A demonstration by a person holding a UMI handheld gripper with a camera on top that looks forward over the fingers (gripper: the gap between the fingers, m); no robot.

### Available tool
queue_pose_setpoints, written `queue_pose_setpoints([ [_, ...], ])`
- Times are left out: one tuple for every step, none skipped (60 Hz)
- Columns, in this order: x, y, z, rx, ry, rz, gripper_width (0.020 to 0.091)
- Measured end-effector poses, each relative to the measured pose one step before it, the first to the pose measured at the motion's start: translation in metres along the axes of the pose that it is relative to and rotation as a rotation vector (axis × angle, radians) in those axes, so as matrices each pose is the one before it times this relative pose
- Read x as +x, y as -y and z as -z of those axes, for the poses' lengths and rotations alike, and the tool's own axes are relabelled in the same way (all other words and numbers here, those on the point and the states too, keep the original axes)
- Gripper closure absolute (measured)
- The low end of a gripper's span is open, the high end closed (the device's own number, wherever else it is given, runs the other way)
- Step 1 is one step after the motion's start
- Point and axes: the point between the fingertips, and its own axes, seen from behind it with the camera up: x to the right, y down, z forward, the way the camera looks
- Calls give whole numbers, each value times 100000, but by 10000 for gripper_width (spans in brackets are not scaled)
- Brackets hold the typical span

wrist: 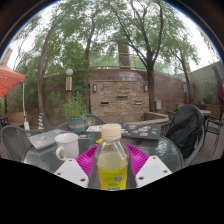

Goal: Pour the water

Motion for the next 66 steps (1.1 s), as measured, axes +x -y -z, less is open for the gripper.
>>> queue_pose_setpoints([
  [30, 3, -85, -88, -124, 740, 633],
  [29, -12, -71, -368, 143, 923, 642],
  [45, -17, -101, -524, 222, 1112, 653],
  [106, -7, -116, -614, 149, 1081, 653],
  [-808, 305, -215, -1131, -525, 1785, 672],
  [272, 543, -402, 641, 63, 2354, 672],
  [197, 585, -393, 617, 78, 2873, 672],
  [142, 599, -390, 664, 107, 4385, 687],
  [79, 630, -435, 489, 135, 5502, 692],
  [245, 776, -452, 705, -511, 6055, 692],
  [-110, 1172, -194, -262, -282, 5533, 692],
  [246, 786, -402, 2319, -1666, 7332, 692],
  [186, 1133, -449, 1962, -615, 7369, 692],
  [91, 1256, -531, 2092, -389, 7771, 693],
  [309, 1560, -676, 1816, 150, 8644, 693],
  [110, 1327, -857, 1217, 348, 8267, 694],
  [367, 44, -451, 2102, -565, 8116, 693],
  [109, 959, -563, 1734, -776, 10274, 694],
  [58, 960, -584, 1789, -695, 10485, 694],
  [74, 946, -590, 2039, -583, 10734, 693],
  [-24, 926, -613, 2019, -420, 10928, 695],
  [376, 821, -953, 1800, 553, 10715, 693],
  [260, 150, -905, 2386, 337, 9374, 694],
  [-119, 698, -463, 1674, -50, 10259, 695],
  [-104, 735, -307, 1791, -445, 9768, 695],
  [-281, 784, -284, 1963, 101, 9068, 694],
  [-284, 834, -261, 2088, 252, 8450, 694],
  [283, 32, -1388, 3505, 3075, 6617, 694],
  [-315, 647, -307, 1554, 1023, 7990, 695],
  [-308, 561, -305, 1215, 997, 7637, 694],
  [-469, 1677, 889, -2025, 184, 11740, 692],
  [-118, -778, -1683, 5637, 2044, 1668, 694],
  [-266, 493, -135, 1386, 611, 6367, 697],
  [-176, 455, -127, 1235, 482, 6091, 696],
  [-24, 1925, 1009, -3310, 158, 10263, 694],
  [-455, -915, -1735, 6137, 550, 440, 695],
  [-5, 342, -46, 936, 156, 4930, 697],
  [45, 380, -38, 949, -10, 4422, 693],
  [93, 409, -9, 1268, -152, 3957, 693],
  [-103, 666, -501, 1182, -521, 2984, 694],
  [269, 335, 16, 696, -482, 2555, 694],
  [272, 283, 16, 399, -392, 1991, 694],
  [-67, 241, -168, 792, -164, 1059, 695],
  [258, 184, 35, 30, -429, 981, 691],
  [149, 162, 70, -53, -147, 808, 691],
  [-78, 100, -71, 82, 114, 745, 693],
  [104, 186, 66, 97, 104, 539, 693],
  [77, 125, 105, 96, 87, 493, 694],
  [131, 180, 89, -10, 161, 659, 692],
  [-292, -37, -187, 214, 93, 356, 695],
  [18, 79, 107, 167, 74, 360, 696],
  [-3, 90, 63, 297, 34, 161, 694],
  [-26, 75, 69, 242, 78, 105, 694],
  [302, 357, 353, -31, -91, 239, 695],
  [-327, -94, -467, 156, -335, -194, 693],
  [187, 41, 122, 0, -479, -303, 694],
  [174, 45, 120, 71, -415, -411, 694],
  [189, 30, 83, 183, -380, -667, 694],
  [439, 257, 332, 41, -794, -860, 694],
  [-198, -78, -524, 141, -899, -1638, 694],
  [411, -33, 214, -147, -824, -2019, 694],
  [430, -37, 168, -163, -706, -2382, 692],
  [620, -226, 110, -257, -936, -2751, 692],
  [80, -218, -459, -385, -1309, -3615, 692],
  [840, -335, 153, -874, -1675, -4608, 692],
  [1644, -346, 753, -1471, -2095, -5743, 693],
])
